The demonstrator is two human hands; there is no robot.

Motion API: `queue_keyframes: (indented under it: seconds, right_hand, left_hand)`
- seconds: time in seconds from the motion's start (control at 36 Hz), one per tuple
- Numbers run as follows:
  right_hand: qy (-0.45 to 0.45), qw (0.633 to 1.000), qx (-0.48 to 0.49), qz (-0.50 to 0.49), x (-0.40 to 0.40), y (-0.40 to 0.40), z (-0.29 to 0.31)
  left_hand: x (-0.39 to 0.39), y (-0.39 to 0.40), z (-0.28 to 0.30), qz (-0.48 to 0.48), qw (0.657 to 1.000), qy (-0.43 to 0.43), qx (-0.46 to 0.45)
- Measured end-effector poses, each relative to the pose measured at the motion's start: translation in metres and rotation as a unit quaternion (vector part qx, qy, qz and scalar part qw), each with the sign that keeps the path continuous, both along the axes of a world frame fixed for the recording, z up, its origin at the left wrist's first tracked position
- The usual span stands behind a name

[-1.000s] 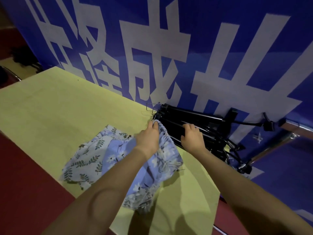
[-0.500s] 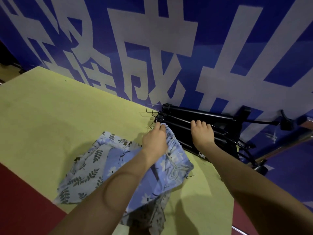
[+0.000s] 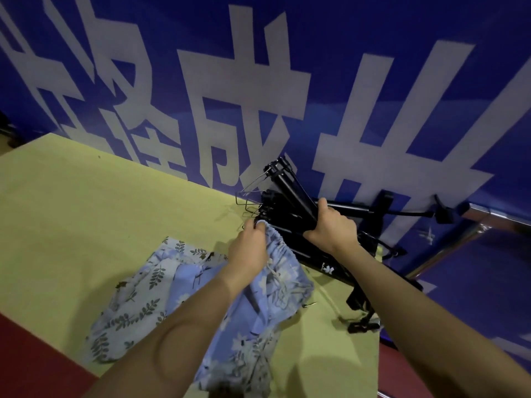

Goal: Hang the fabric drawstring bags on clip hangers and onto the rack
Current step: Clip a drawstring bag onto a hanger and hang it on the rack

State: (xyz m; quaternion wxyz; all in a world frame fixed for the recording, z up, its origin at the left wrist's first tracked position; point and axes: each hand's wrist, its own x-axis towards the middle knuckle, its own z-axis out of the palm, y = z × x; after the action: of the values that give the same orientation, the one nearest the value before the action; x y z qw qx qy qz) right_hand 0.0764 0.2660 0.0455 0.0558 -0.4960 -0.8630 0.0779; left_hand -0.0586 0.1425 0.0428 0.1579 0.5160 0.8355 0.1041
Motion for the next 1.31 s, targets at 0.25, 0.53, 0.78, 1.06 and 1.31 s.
queue_keyframes:
  seconds: [0.25, 0.53, 0.78, 1.06, 1.31]
  right_hand:
    - [0.074, 0.995, -0.068, -0.007, 0.023, -0.022, 0.014]
    - [0.207, 0.968, -0.141, 0.010, 0.045, -0.042, 0.022]
    - [0.146, 0.977, -0.150, 0.030, 0.066, -0.055, 0.013]
    - [-0.002, 0.986, -0.110, 0.124, 0.067, -0.067, -0.001]
    - [-0.139, 0.975, 0.023, 0.172, 0.054, -0.069, 0.001]
  left_hand:
    - [0.000, -0.015, 0.004, 0.060, 0.991, -0.089, 0.084]
    - [0.003, -0.026, 0.006, 0.059, 0.978, -0.126, 0.155]
    - [-0.009, -0.035, 0.004, 0.019, 0.974, -0.182, 0.136]
    - [-0.008, -0.039, 0.018, -0.028, 0.989, -0.129, 0.072]
    - [0.008, -0.044, 0.013, -0.099, 0.991, -0.057, 0.073]
